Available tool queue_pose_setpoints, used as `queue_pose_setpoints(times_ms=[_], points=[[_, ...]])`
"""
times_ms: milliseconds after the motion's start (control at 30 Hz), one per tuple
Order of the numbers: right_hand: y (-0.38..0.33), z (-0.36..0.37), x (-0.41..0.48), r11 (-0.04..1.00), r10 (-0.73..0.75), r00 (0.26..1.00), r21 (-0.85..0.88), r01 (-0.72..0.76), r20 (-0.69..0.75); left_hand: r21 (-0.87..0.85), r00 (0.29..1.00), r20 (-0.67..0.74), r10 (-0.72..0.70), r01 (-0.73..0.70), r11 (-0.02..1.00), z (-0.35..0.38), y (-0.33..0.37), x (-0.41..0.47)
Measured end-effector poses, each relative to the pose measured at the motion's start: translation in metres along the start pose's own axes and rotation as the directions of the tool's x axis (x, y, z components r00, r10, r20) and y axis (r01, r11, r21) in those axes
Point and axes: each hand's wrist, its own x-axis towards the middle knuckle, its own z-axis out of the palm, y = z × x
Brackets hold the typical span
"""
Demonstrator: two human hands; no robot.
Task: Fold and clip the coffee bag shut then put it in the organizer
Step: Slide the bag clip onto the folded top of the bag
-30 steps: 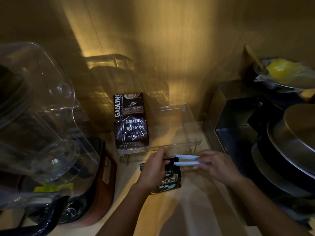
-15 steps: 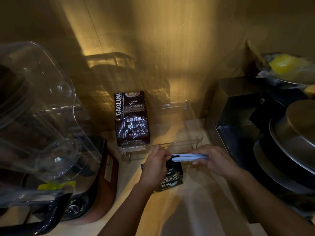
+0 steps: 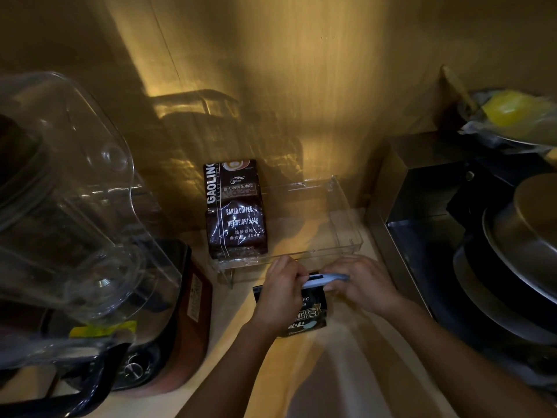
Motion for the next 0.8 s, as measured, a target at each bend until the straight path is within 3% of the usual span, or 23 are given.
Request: queue_pose_setpoints(times_ms=[133,333,500,600,800], points=[[-0.001,0.000,-0.001,0.999,0.023,1.000,0.050,-0.023,-0.004,0.054,0.995,0.083,0.050,-0.055,0.997,0.000,-0.001,-0.001],[0.009,0.001,-0.001,0.990,0.110,0.993,0.080,-0.112,0.034,0.017,0.999,0.042,-0.017,0.017,1.000,-0.001,-0.001,0.002],[0.026,-0.003,-0.008,0.912,0.293,0.955,0.289,-0.290,0.031,0.011,0.998,0.046,-0.034,0.033,0.999,-0.002,-0.002,0.004],[0.025,-0.002,-0.010,0.915,0.278,0.960,0.297,-0.272,0.022,0.058,0.998,0.059,0.011,-0.014,0.998,0.001,-0.001,0.002],[0.012,0.001,-0.009,0.940,0.206,0.979,0.279,-0.194,-0.012,0.077,0.995,-0.033,-0.096,0.098,0.992,0.002,-0.004,0.001]])
